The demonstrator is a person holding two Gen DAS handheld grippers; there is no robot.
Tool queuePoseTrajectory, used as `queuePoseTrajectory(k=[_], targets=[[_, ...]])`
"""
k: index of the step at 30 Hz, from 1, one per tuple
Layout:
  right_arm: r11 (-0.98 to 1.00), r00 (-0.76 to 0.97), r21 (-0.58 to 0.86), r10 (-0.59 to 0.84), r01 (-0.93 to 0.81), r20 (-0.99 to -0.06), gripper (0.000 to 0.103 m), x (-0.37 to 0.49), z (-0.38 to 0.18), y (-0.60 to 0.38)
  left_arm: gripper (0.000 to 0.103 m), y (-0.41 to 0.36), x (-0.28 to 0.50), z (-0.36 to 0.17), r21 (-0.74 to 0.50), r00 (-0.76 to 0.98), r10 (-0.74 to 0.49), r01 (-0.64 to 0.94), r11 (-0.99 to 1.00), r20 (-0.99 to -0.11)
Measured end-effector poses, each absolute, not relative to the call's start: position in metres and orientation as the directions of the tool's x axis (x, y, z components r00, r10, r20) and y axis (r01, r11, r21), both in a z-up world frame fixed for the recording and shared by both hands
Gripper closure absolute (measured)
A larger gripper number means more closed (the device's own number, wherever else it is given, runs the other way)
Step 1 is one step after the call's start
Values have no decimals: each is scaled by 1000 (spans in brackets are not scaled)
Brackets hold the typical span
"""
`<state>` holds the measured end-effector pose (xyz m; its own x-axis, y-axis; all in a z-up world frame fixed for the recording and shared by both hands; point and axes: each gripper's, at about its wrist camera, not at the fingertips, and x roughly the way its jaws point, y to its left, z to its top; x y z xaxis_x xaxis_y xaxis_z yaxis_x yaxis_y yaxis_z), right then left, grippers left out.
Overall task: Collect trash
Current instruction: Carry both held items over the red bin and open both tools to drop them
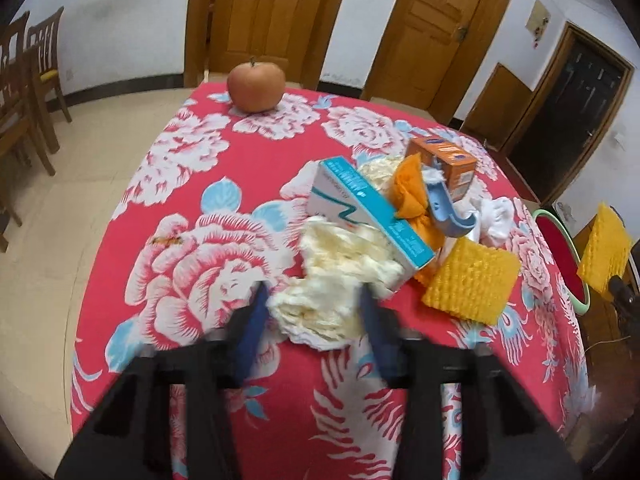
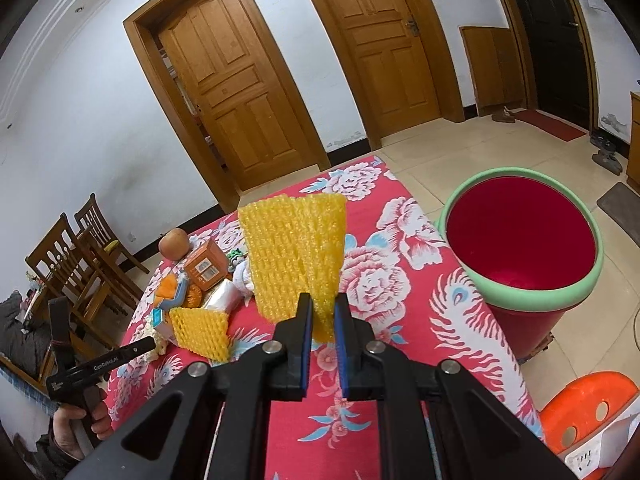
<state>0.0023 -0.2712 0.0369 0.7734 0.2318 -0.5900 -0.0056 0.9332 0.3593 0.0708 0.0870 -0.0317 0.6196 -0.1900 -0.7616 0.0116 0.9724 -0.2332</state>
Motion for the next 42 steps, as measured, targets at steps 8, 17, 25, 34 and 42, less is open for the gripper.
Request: queuePoseTrajectory(k=[8, 17, 25, 34, 42], targets=[[928, 778, 371, 227, 8, -585, 91, 1, 34, -280, 87, 82, 57, -13, -265, 650, -223, 35, 964, -726], [918, 798, 394, 208, 40, -566, 91, -3, 36, -299, 87, 48, 36, 45, -271, 720, -292, 150, 951, -630], [904, 810, 397, 110, 159, -576, 91, -3, 38, -332, 87, -16, 57, 61, -281, 675, -399, 284, 917, -620], [877, 807, 356, -58, 322, -588, 90, 2, 34, -373, 87, -107, 88, 57, -242, 616, -455, 400, 884, -643], [809, 766, 388, -113, 441, -633, 89, 22, 6, -413, 87, -175, 115, 47, -202, 574, -473, 471, 859, -669]])
